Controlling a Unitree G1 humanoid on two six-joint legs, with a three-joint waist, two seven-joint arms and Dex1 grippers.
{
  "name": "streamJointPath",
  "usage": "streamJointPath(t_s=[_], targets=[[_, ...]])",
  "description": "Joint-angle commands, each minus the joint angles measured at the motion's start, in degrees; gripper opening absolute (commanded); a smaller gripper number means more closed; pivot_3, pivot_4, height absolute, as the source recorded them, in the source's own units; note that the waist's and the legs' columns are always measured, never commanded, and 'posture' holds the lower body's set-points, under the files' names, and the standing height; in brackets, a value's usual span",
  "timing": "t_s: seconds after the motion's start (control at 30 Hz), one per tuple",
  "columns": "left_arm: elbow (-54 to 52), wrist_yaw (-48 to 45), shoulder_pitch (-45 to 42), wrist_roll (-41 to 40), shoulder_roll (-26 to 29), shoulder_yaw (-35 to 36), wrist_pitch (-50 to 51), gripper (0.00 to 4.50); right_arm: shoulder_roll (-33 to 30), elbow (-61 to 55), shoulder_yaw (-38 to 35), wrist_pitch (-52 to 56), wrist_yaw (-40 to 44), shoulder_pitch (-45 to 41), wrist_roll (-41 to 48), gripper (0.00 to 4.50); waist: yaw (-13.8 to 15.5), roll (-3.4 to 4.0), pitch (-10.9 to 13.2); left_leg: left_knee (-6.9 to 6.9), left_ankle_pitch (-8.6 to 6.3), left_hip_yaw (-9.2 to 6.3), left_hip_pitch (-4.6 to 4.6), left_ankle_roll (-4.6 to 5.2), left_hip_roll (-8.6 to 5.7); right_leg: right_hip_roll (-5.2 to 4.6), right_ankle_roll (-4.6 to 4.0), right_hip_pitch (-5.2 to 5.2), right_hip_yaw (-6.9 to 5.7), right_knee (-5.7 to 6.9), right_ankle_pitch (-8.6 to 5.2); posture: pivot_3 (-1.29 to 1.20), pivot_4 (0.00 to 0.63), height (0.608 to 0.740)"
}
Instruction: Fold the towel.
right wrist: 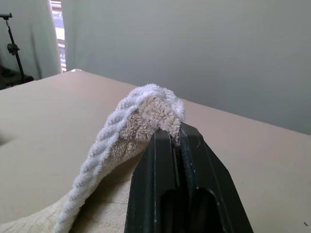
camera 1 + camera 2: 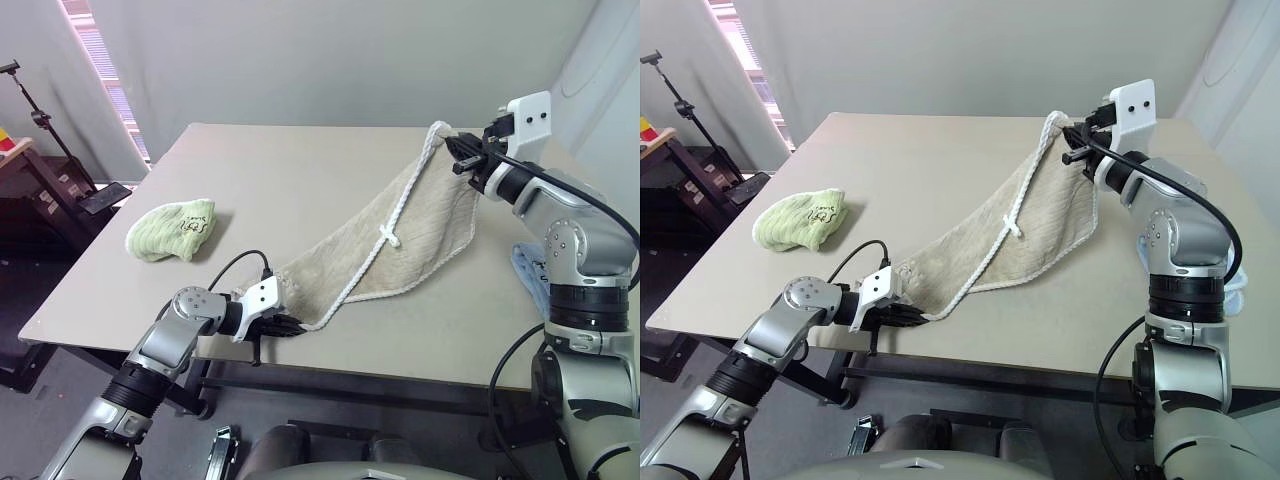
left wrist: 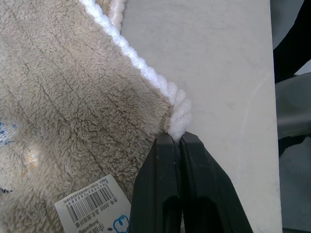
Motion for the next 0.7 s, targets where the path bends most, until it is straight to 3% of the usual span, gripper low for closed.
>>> streamJointPath(t_s=[0.03, 0.33, 0.47, 0.7], targets=[[-0.5, 0.2, -0.5, -3.8, -0.3, 3.9, 2.1, 0.02, 0.0, -1.0, -0.3, -1.9, 0.0, -0.7, -0.4, 0.00, 0.0, -0.02, 0.0, 0.01, 0.00, 0.00, 0.00, 0.00, 0.00, 0.00, -0.01, 0.00, 0.00, 0.00, 0.00, 0.00, 0.000, 0.740], [1.0, 5.2, -7.3, -16.0, 2.7, 22.1, 11.3, 0.02, -1.9, 1.4, -2.5, -4.1, -2.0, 0.9, -2.6, 0.00, 0.1, -0.20, 0.1, 0.03, 0.00, -0.02, -0.06, 0.00, 0.00, 0.02, 0.07, -0.04, -0.01, 0.01, 0.04, 0.00, 0.000, 0.740], [11.6, 8.9, -16.1, -18.4, 4.8, 30.1, 11.5, 0.02, -3.2, 4.2, -3.8, -5.9, -3.1, 1.2, -3.9, 0.00, 0.2, -0.28, 0.2, 0.06, 0.01, -0.02, -0.06, -0.01, -0.02, 0.03, 0.15, -0.05, -0.02, 0.02, 0.08, 0.00, 0.000, 0.740], [39.6, 20.3, -34.1, -10.9, 1.3, 31.3, -3.2, 0.02, -4.3, 11.4, -3.2, -10.0, -4.8, 1.1, -7.4, 0.00, 0.3, -0.47, 0.3, 0.15, 0.08, -0.07, -0.06, -0.09, -0.09, 0.04, 0.38, 0.02, -0.04, 0.03, 0.21, 0.00, 0.000, 0.740]])
